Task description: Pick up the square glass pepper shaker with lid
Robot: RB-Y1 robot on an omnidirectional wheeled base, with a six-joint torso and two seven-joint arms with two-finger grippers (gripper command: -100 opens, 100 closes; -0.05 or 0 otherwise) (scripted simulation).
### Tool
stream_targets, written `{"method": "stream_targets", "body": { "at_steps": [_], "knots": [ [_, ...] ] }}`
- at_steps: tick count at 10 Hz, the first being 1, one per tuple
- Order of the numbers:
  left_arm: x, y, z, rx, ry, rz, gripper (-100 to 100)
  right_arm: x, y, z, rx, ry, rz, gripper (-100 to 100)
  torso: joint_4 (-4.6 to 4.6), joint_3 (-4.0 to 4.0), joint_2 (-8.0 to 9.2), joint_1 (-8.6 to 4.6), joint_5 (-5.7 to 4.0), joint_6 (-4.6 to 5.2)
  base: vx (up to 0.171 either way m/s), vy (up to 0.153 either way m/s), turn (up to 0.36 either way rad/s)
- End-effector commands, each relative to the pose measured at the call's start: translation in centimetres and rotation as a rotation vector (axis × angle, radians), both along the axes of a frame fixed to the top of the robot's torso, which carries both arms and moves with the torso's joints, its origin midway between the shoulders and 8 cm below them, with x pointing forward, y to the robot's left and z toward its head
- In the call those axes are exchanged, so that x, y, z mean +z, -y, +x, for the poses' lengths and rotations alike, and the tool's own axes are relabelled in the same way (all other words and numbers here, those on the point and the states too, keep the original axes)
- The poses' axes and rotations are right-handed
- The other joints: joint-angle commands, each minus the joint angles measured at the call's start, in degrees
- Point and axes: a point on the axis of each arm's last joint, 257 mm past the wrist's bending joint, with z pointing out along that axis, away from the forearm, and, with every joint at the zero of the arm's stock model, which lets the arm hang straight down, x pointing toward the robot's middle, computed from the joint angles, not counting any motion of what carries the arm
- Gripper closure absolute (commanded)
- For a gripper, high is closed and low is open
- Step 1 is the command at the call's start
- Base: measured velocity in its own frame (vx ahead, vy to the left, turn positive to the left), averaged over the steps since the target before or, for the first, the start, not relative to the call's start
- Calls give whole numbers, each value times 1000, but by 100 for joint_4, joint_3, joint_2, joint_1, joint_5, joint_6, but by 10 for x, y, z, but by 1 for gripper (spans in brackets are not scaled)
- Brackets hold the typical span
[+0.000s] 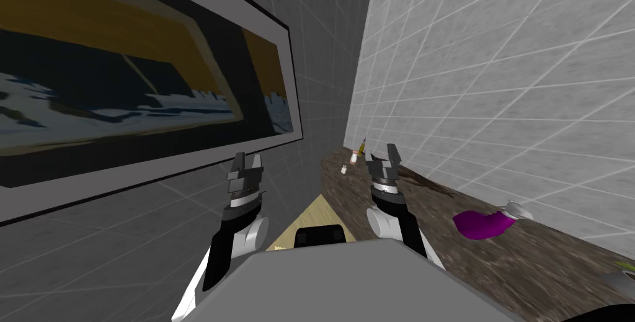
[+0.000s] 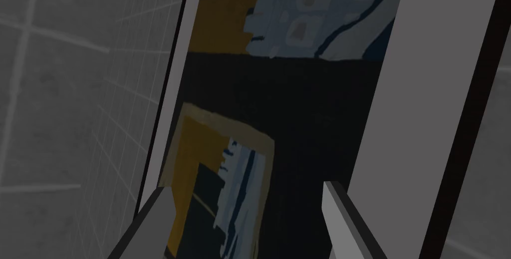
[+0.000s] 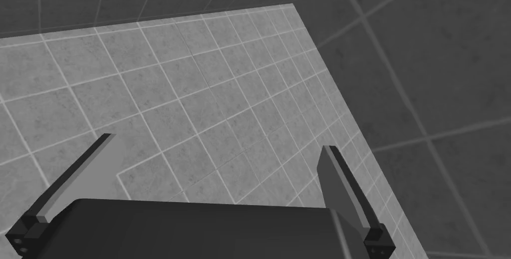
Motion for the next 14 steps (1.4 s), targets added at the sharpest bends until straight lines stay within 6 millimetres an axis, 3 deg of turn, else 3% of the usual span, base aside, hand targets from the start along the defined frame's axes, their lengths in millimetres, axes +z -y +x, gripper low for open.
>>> {"method": "stream_targets", "body": {
  "at_steps": [1, 6, 7, 10, 11, 13, 14],
  "knots": [
    [0, 0, 0, 0, 0, 0, 0, -3, -3, 6, 27, -14, -10, -100, 0, 0, 0, 0, 0, 0, -1, 5, -50],
    [0, 0, 0, 0, 0, 0, 0, -28, -9, 46, 158, -104, 42, -100, 0, 0, 0, 6, 1, 1, -4, 18, -123],
    [0, 0, 0, 0, 0, 0, 0, -28, -9, 46, 158, -104, 42, -100, 0, -1, -1, 7, 1, 1, -2, 18, -41],
    [0, 0, 0, 0, 0, 0, 0, -51, -11, 82, 251, -180, 138, -100, 0, -1, -1, 7, 1, 2, -5, 21, -176],
    [0, 0, 0, 0, 0, 0, 0, -50, -11, 83, 256, -182, 146, -100, 0, -1, -2, 9, 2, 1, -2, 23, -54],
    [0, 0, 0, 0, 0, 0, 0, -67, -15, 111, 326, -243, 228, -100, -1, -2, -3, 6, 1, 1, -3, 20, -202],
    [0, 0, 0, 0, 0, 0, 0, -67, -15, 112, 330, -242, 236, -100, -1, -2, -3, 8, 1, 1, -5, 22, -71]
  ]
}}
